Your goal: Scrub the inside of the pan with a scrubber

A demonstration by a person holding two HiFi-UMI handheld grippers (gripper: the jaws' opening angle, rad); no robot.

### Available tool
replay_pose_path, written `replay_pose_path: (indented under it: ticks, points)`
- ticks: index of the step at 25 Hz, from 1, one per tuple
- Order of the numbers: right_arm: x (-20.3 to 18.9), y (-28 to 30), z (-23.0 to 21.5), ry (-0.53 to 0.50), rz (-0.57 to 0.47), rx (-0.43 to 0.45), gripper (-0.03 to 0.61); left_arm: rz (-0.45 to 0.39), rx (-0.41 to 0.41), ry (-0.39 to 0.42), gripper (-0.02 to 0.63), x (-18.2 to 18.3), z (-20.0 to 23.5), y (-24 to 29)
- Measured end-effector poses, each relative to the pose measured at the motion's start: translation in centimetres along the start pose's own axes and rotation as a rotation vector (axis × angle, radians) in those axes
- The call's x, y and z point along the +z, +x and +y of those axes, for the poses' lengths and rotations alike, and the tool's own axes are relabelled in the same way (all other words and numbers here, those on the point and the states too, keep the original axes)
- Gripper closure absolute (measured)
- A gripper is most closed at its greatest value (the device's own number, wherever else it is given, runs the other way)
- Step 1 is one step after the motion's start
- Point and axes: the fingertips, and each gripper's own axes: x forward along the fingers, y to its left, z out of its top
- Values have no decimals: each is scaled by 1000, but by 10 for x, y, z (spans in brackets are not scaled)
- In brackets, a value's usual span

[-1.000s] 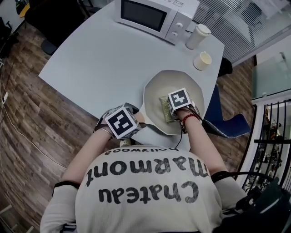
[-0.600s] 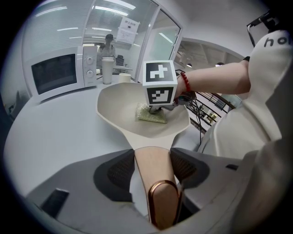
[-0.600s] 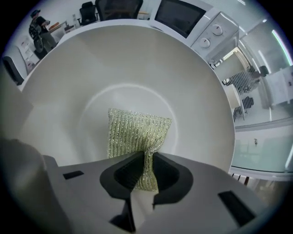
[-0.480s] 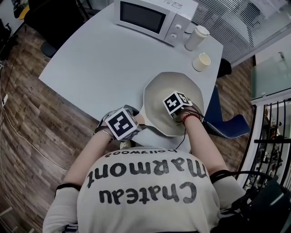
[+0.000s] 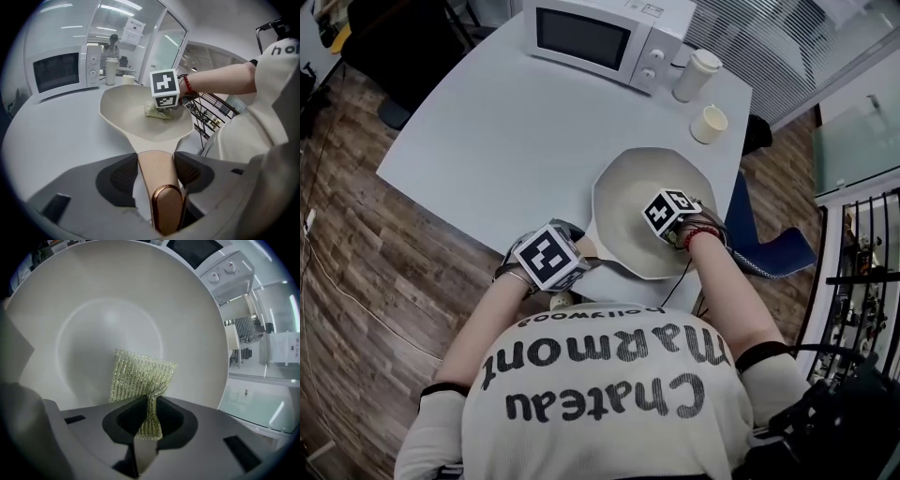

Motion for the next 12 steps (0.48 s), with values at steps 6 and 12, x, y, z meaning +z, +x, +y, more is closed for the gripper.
replay_pose_path:
  ticks: [6, 12]
  points:
    - [-8, -3, -9, -62, 18, -64, 512, 0, -2, -4, 374, 0, -1, 0]
    - [-21, -5, -20, -72, 33, -93, 512, -3, -10, -7, 379, 0, -2, 2]
